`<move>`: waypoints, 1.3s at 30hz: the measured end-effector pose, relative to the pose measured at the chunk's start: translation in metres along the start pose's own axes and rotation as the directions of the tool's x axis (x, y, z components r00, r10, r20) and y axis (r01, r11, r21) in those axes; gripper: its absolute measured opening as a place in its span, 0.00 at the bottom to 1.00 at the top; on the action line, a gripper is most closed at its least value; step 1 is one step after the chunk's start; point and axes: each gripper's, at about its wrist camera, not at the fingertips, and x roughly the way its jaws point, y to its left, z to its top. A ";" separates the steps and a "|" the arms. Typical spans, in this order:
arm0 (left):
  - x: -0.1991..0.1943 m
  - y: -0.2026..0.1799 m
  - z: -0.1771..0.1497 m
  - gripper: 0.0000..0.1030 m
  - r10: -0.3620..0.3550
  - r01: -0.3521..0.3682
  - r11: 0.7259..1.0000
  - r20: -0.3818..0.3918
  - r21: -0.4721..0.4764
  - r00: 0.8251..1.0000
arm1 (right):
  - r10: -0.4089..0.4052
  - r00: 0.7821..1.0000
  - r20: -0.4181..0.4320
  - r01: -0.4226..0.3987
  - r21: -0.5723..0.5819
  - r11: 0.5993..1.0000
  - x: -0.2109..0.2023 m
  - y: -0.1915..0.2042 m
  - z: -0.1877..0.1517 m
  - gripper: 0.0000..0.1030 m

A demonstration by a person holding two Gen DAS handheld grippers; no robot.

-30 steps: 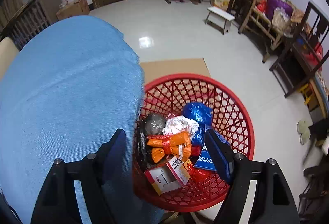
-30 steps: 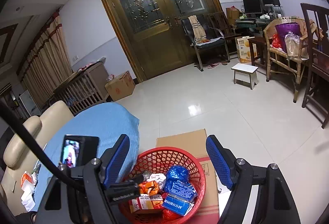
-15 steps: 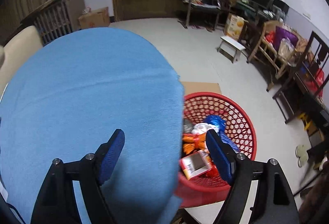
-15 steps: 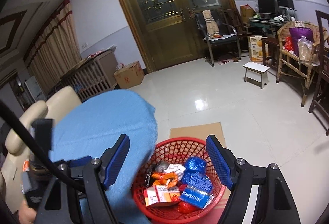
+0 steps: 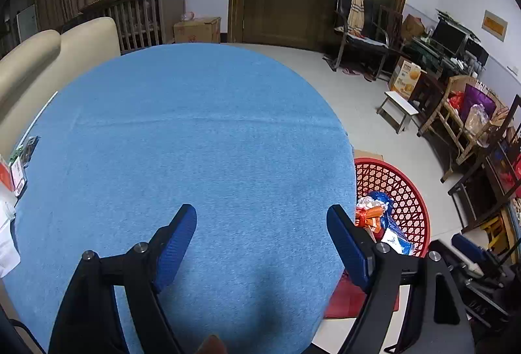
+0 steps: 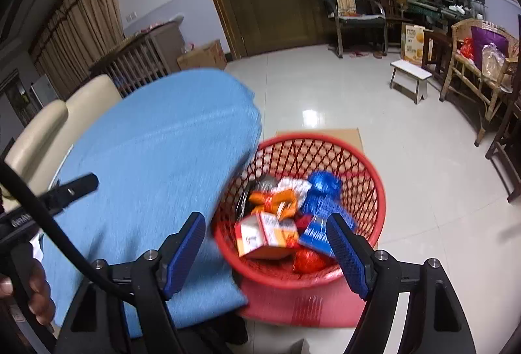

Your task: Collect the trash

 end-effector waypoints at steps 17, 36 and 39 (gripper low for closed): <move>-0.017 -0.009 -0.008 0.83 -0.030 0.029 0.998 0.024 0.048 0.999 | -0.014 0.999 -0.039 0.014 -0.014 1.000 -0.002 0.017 -0.012 0.77; -0.015 -0.026 -0.015 0.83 -0.045 0.045 0.994 -0.006 0.095 0.999 | -0.016 0.999 -0.032 0.016 0.005 1.000 -0.003 0.009 -0.015 0.77; -0.016 -0.029 -0.014 0.83 -0.044 0.044 0.993 -0.001 0.109 0.999 | -0.026 0.999 -0.036 0.026 -0.001 1.000 -0.002 0.010 -0.017 0.77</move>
